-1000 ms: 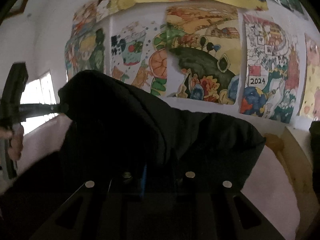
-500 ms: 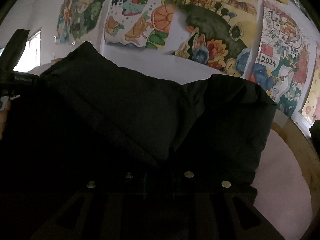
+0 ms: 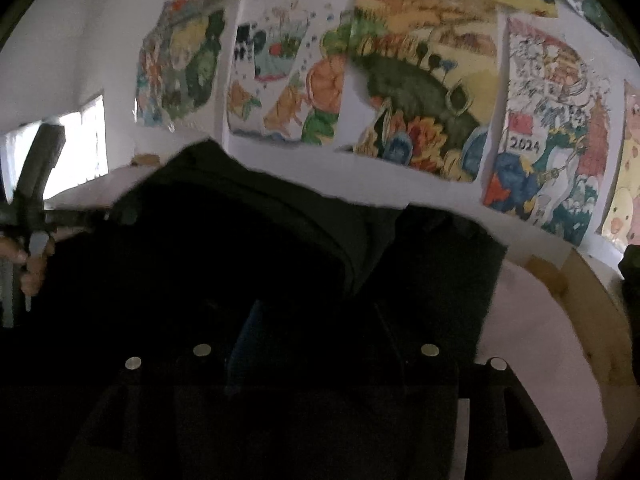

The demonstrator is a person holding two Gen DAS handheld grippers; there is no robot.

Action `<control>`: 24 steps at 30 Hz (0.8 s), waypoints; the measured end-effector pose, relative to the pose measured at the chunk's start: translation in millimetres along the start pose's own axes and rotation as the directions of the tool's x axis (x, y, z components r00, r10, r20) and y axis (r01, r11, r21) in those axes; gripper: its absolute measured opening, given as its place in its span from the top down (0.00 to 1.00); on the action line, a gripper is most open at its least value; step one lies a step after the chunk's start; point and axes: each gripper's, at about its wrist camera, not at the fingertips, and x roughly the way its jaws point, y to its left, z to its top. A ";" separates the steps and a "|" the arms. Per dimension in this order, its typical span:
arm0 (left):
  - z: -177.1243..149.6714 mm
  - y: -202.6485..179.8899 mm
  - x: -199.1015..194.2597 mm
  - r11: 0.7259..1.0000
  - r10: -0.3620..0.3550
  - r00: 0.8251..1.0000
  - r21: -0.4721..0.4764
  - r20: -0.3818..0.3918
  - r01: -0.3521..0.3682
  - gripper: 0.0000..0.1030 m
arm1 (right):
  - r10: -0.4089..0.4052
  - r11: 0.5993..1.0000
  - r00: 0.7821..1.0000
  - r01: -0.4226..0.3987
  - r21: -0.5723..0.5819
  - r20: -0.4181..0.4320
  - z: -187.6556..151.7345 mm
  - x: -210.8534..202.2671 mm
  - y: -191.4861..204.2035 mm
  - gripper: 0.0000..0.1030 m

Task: Fold large clothes
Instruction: 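Fold the jacket edge with the left gripper toward the right gripper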

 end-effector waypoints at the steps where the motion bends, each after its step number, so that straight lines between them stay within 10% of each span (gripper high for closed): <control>1: 0.3 -1.4 -7.2 1.000 0.007 1.000 0.018 0.023 -0.007 0.50 | -0.001 1.000 1.000 0.000 0.021 0.021 5.1 -4.8 -3.5 0.43; 9: 52.6 -34.4 -10.2 1.000 -0.001 0.977 -0.007 0.212 0.003 0.27 | -0.062 0.962 0.996 0.044 0.268 0.058 46.9 33.5 -23.7 0.40; 13: 57.2 -50.0 20.8 0.996 0.041 0.984 0.066 0.171 -0.053 0.27 | -0.052 0.964 0.997 0.033 0.264 0.065 45.8 57.0 -17.9 0.45; 17: 38.5 -40.1 63.2 0.987 0.112 0.992 0.107 0.050 -0.116 0.27 | -0.058 0.987 0.998 0.058 0.151 -0.002 28.1 78.2 -2.3 0.71; 24: 26.3 -17.1 106.6 0.992 0.110 0.993 0.060 -0.044 -0.108 0.26 | -0.110 0.994 0.991 0.111 0.012 -0.071 -2.6 120.1 8.6 0.72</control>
